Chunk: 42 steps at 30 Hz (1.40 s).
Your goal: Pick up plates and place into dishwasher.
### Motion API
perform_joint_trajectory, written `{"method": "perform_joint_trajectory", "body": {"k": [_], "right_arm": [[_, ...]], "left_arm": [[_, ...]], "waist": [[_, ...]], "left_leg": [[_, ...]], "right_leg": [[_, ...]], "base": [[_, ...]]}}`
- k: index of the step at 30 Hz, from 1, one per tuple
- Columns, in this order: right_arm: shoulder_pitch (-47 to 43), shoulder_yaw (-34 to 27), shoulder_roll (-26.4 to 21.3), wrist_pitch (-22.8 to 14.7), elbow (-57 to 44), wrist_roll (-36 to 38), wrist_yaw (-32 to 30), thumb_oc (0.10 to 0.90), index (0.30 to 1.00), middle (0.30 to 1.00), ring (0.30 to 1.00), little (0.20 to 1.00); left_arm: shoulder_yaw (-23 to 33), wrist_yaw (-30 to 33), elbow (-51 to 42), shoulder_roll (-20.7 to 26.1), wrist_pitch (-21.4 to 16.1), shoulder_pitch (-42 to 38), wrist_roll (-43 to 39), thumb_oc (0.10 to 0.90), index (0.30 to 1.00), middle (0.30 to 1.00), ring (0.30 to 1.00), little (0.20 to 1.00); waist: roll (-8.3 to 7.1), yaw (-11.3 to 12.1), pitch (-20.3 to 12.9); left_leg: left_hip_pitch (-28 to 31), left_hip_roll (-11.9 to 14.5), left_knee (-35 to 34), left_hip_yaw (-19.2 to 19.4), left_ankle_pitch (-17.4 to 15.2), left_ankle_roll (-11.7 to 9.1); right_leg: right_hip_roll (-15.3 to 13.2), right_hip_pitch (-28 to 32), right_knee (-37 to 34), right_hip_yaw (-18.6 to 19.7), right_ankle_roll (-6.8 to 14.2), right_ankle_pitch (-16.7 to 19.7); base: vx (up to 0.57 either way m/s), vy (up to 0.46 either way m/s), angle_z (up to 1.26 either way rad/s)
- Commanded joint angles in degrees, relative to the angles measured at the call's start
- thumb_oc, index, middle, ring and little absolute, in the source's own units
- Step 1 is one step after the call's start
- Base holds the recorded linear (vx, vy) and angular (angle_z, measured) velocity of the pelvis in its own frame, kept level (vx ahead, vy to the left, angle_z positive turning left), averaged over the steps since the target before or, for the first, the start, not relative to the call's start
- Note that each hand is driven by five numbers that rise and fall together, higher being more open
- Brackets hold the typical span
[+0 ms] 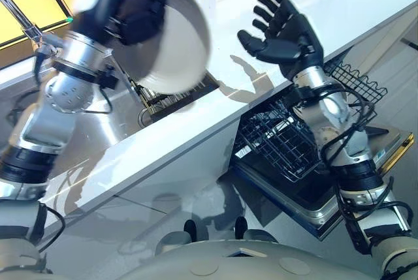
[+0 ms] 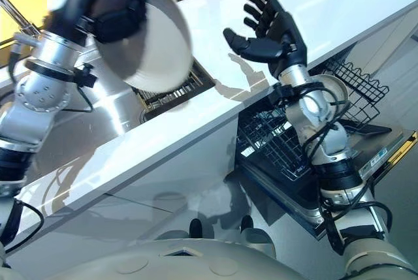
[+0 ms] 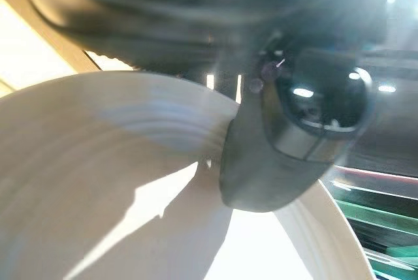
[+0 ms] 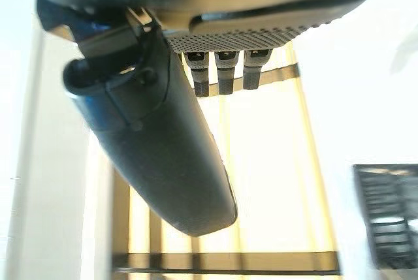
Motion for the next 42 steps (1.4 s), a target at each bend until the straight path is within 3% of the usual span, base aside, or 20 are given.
{"method": "perform_joint_trajectory", "body": {"k": [1,5,15,22,30,42], "right_arm": [[-4.0,-1.4,0.3,-6.5,-7.3,4.5,4.2,0.8,0.9,0.9,0.9,0.9],[-3.9,-2.4,-0.2,-5.1,-7.7,6.6,4.9,0.8,0.9,0.9,0.9,0.9],[-1.7,-1.8,3.4,1.2,-10.0,22.3,10.4,0.8,0.9,0.9,0.9,0.9],[-2.4,2.4,5.9,2.4,-11.5,21.7,10.4,0.8,0.9,0.9,0.9,0.9],[-4.0,6.9,9.1,-0.4,-11.2,16.2,6.7,0.8,0.9,0.9,0.9,0.9],[-5.2,9.1,10.5,-2.6,-10.8,8.4,0.6,0.8,0.9,0.9,0.9,0.9]], "left_arm": [[4.6,11.5,4.6,5.4,-2.0,-5.5,0.8,0.1,0.3,0.3,0.3,0.2],[4.8,14.8,8.8,6.4,-1.3,-6.2,2.0,0.1,0.3,0.3,0.3,0.2],[4.0,17.8,9.6,6.0,-1.6,-6.7,4.7,0.1,0.3,0.3,0.3,0.2],[-0.7,18.4,5.7,2.0,-2.2,-9.7,8.0,0.1,0.3,0.3,0.3,0.2],[-5.5,16.6,-1.4,-5.2,-2.3,-11.4,11.2,0.1,0.3,0.3,0.3,0.2],[-10.9,10.6,-11.6,-11.1,-1.8,-13.8,12.2,0.1,0.3,0.3,0.3,0.2]], "waist": [[-0.81,1.2,-6.5],[-0.69,1.1,-7.0],[-0.78,1.3,-7.5],[-1.18,1.5,-7.4],[-1.72,1.9,-7.3],[-1.93,1.9,-6.8]], "left_leg": [[-1.0,-2.3,0.1,0.7,-2.3,0.4],[-1.2,-2.6,0.1,0.3,-2.3,0.3],[-1.6,-2.7,0.1,0.5,-2.3,0.2],[-1.8,-2.8,0.1,0.1,-2.0,0.4],[-1.8,-2.7,0.1,-0.3,-2.0,0.4],[-1.8,-2.8,0.1,-0.9,-2.1,0.6]], "right_leg": [[0.8,2.6,0.4,-4.1,1.4,-2.7],[0.6,2.4,0.3,-4.2,1.6,-2.7],[0.1,1.9,0.3,-5.4,2.0,-2.5],[0.1,1.7,0.3,-5.6,1.9,-2.4],[0.1,1.9,0.3,-5.9,1.9,-2.5],[0.3,2.0,0.3,-5.5,2.0,-2.5]], "base": [[-0.01,0.021,0.04],[-0.01,0.023,0.1],[0.0,0.007,0.03],[0.0,0.0,0.0],[0.0,-0.016,0.04],[0.0,-0.002,0.0]]}}
